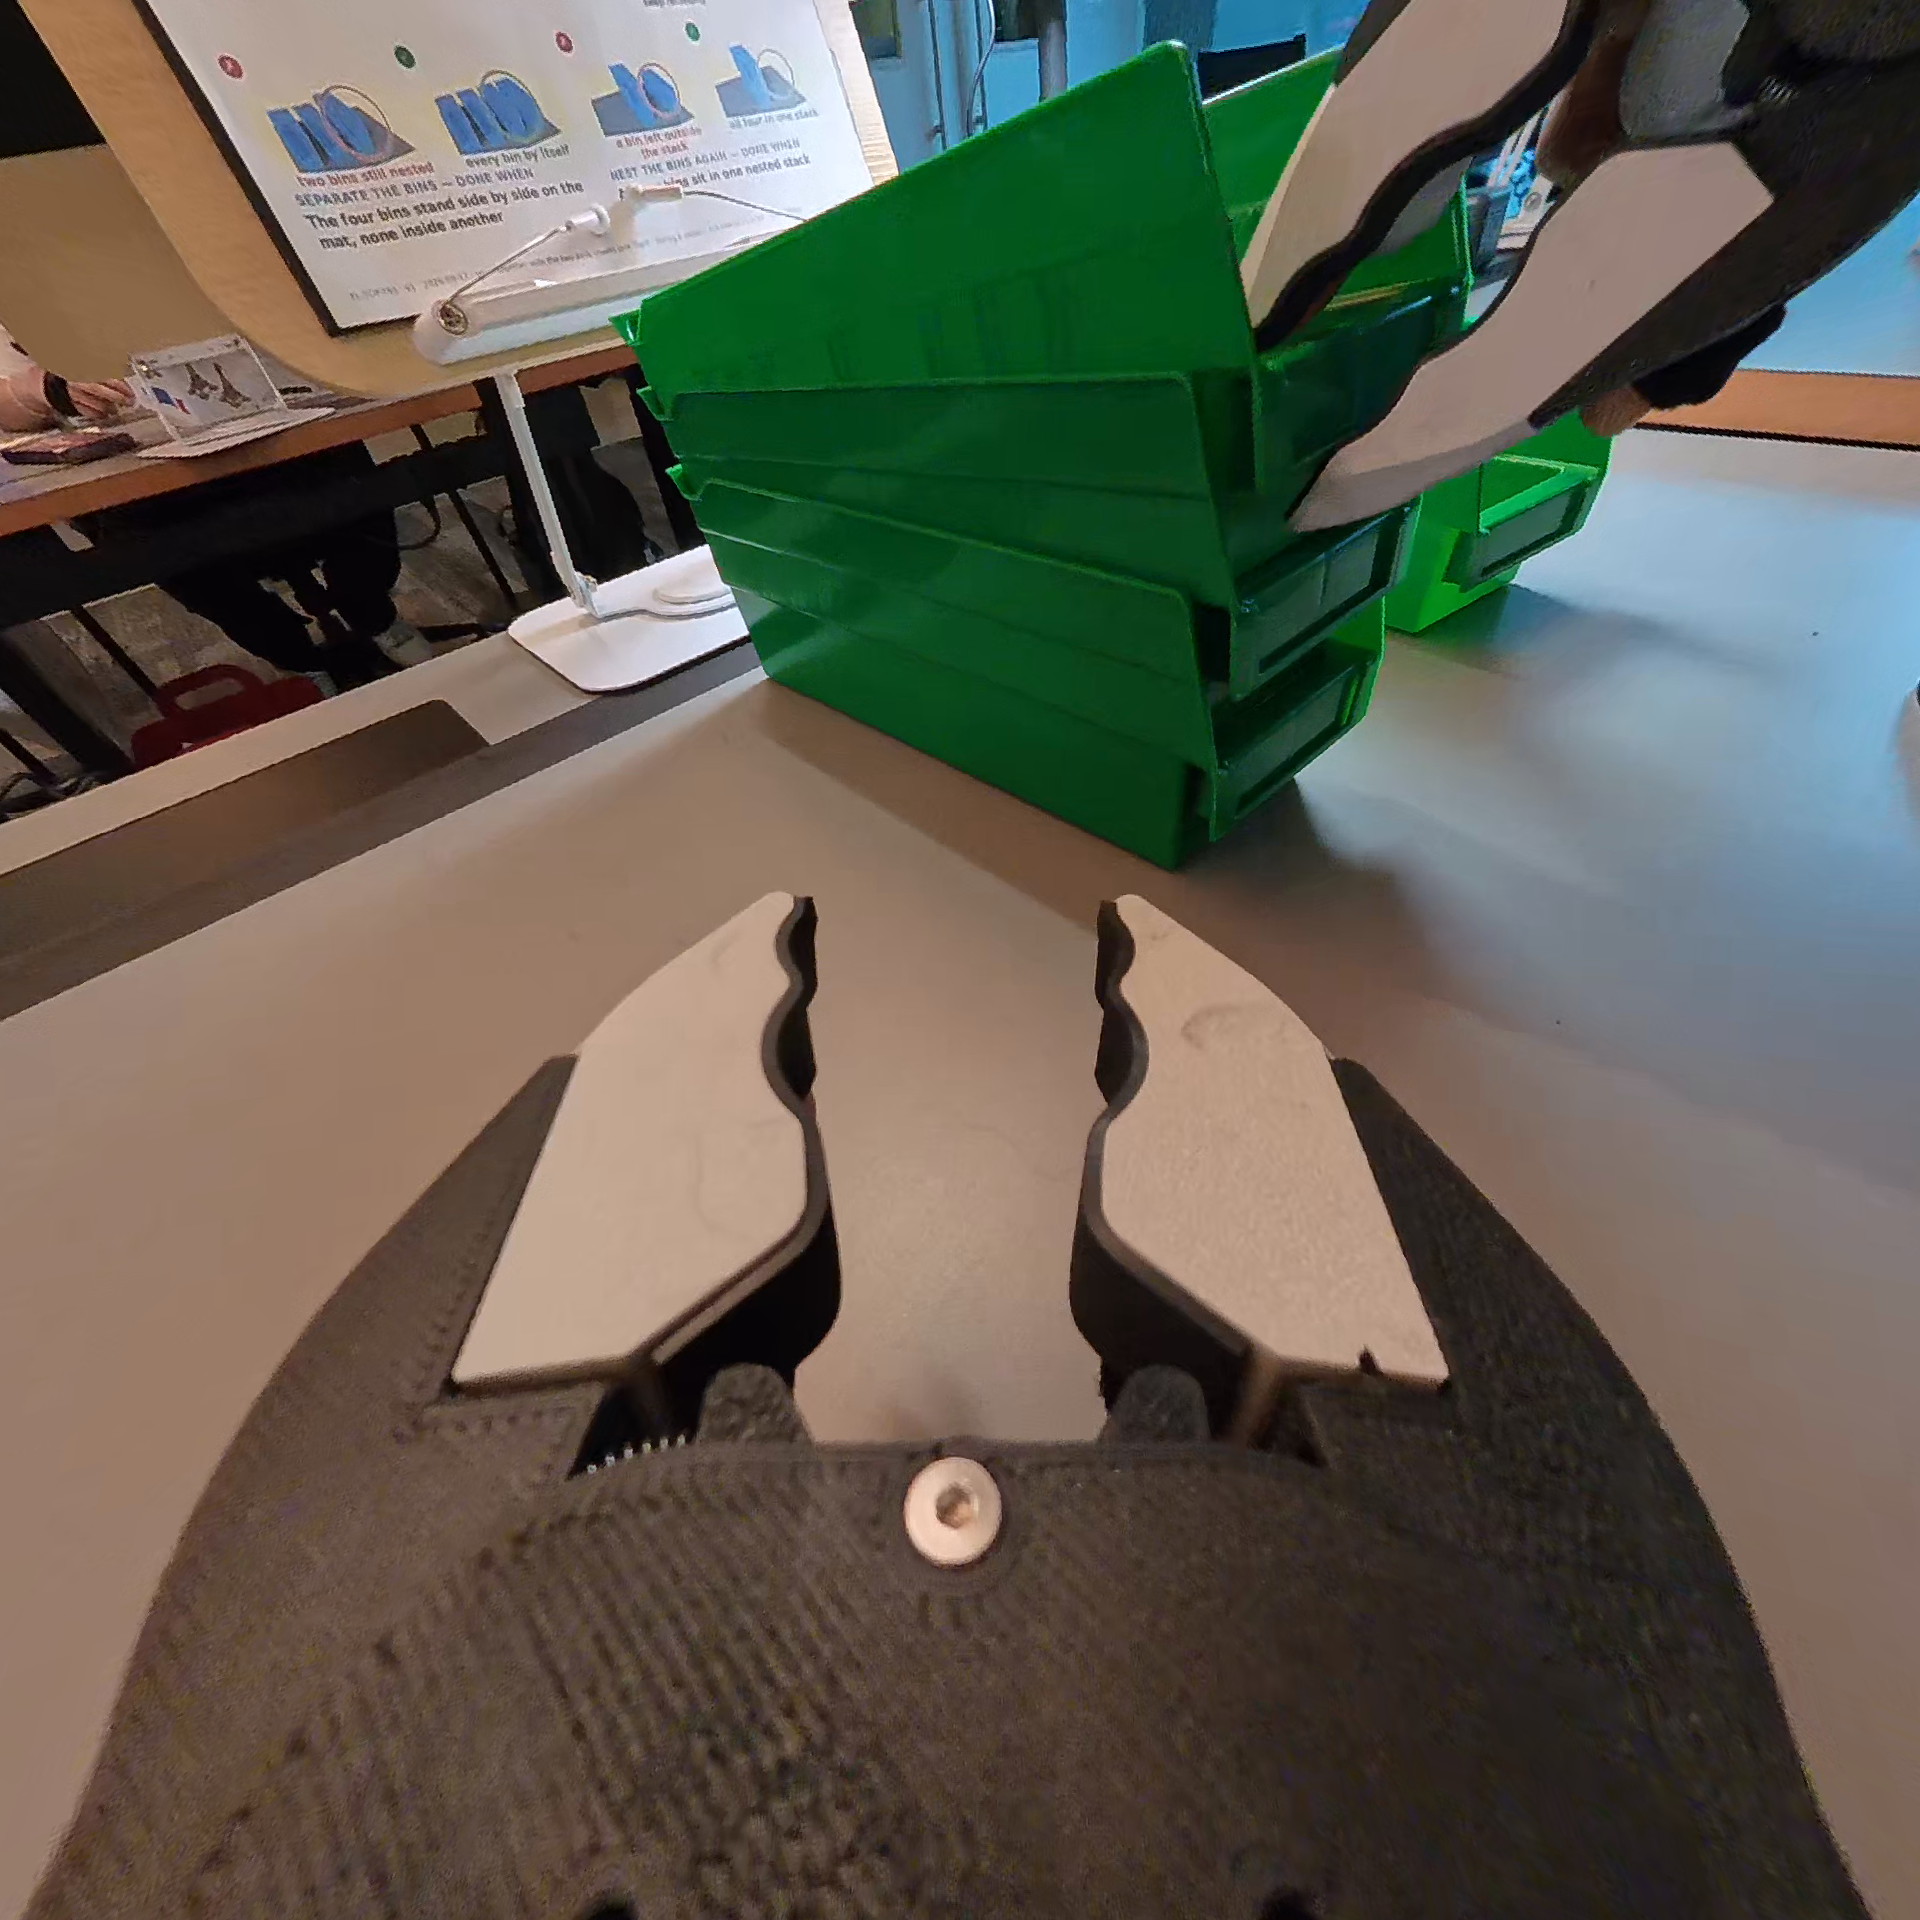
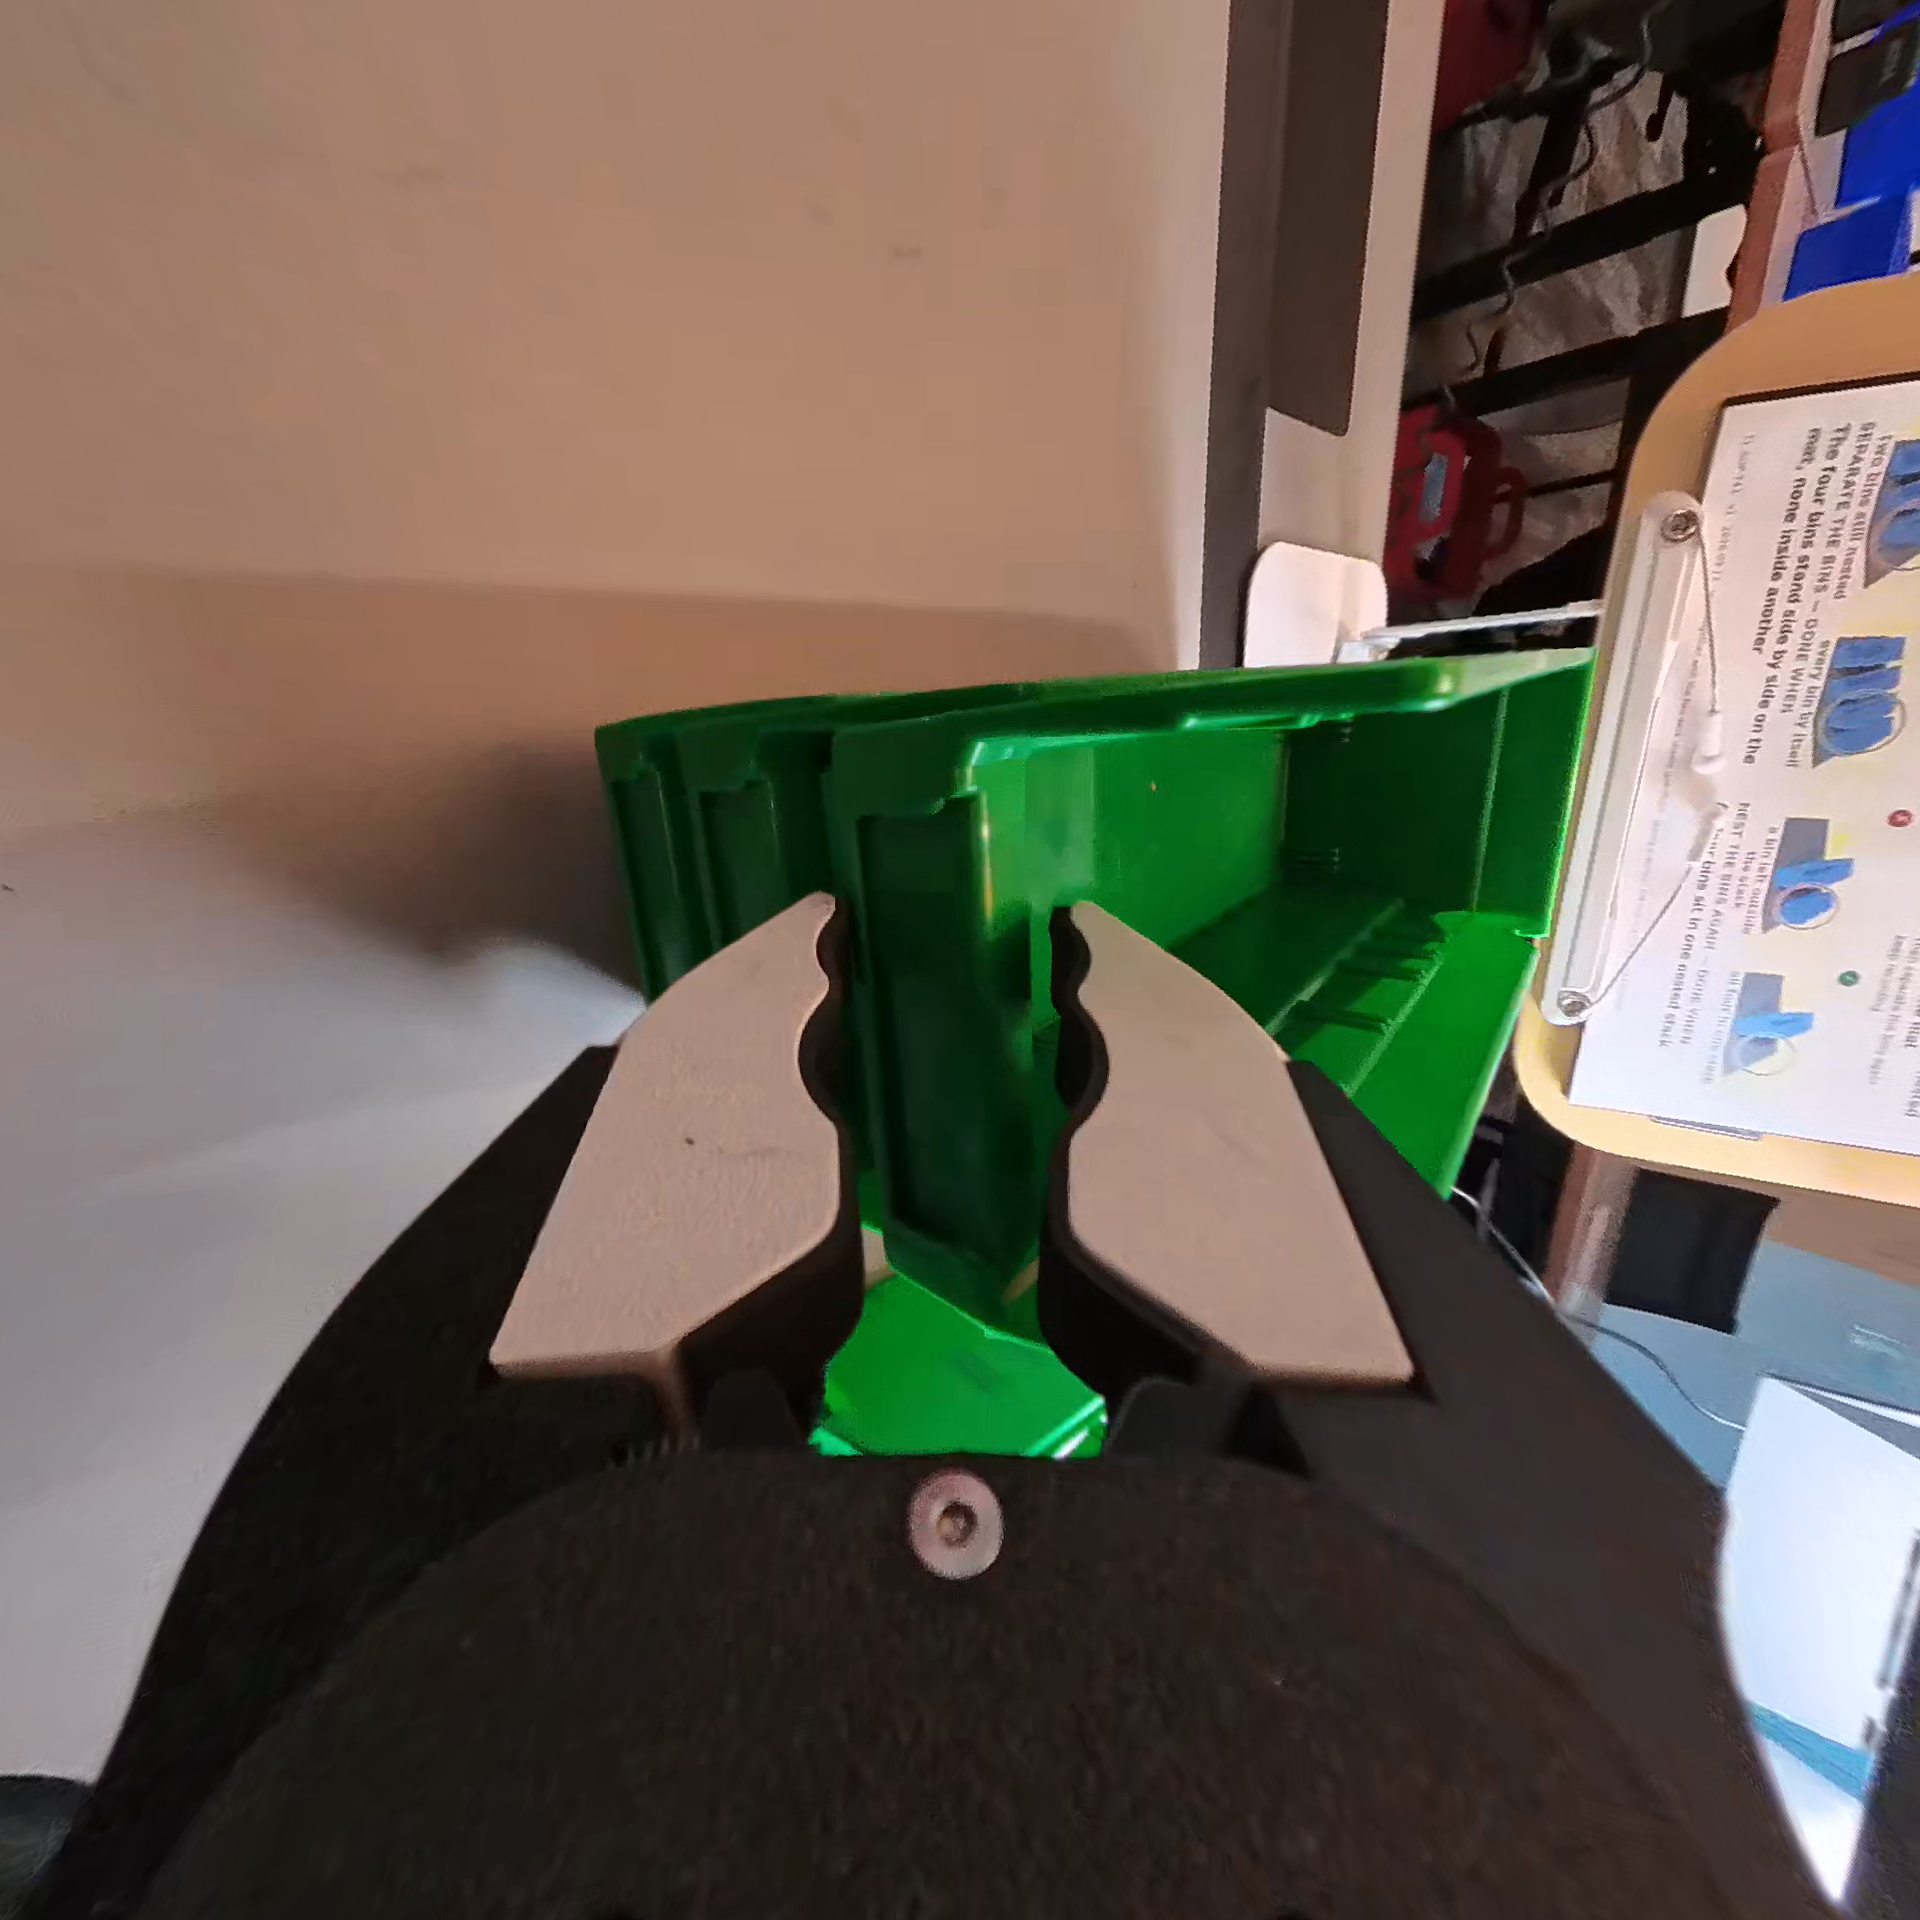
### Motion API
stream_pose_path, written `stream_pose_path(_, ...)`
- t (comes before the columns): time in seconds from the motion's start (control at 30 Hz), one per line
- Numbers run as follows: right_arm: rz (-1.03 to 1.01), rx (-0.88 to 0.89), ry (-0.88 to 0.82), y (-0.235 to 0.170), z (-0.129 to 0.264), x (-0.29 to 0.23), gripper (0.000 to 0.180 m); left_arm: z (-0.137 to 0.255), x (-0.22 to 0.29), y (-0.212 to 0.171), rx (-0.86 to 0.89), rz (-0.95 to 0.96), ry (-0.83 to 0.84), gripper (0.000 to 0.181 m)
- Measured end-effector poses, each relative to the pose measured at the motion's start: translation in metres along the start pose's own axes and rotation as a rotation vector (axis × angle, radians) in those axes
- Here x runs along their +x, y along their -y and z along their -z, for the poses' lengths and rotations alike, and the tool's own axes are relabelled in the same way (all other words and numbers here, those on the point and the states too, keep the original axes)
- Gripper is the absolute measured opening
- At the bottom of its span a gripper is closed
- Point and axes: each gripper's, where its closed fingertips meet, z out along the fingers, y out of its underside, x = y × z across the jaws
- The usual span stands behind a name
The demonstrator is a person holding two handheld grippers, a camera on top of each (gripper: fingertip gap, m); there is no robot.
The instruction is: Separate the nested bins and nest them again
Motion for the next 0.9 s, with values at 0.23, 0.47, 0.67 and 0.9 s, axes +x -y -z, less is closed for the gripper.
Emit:
stream_pose_path(0.23,0.051,-0.021,-0.038,-0.003,-0.006,0.001,0.033,-0.001,0.001,-0.002,-0.007,-0.003,-0.004,0.051)
stream_pose_path(0.47,0.070,-0.004,-0.014,-0.002,-0.005,0.002,0.031,-0.001,0.001,-0.002,-0.010,-0.006,-0.003,0.050)
stream_pose_path(0.67,0.017,0.035,0.045,0.006,0.012,0.014,0.031,-0.002,0.001,-0.004,-0.015,-0.002,-0.005,0.049)
stream_pose_path(0.9,-0.054,0.084,0.100,0.017,0.037,0.037,0.032,-0.001,0.000,-0.003,-0.010,-0.005,0.002,0.049)
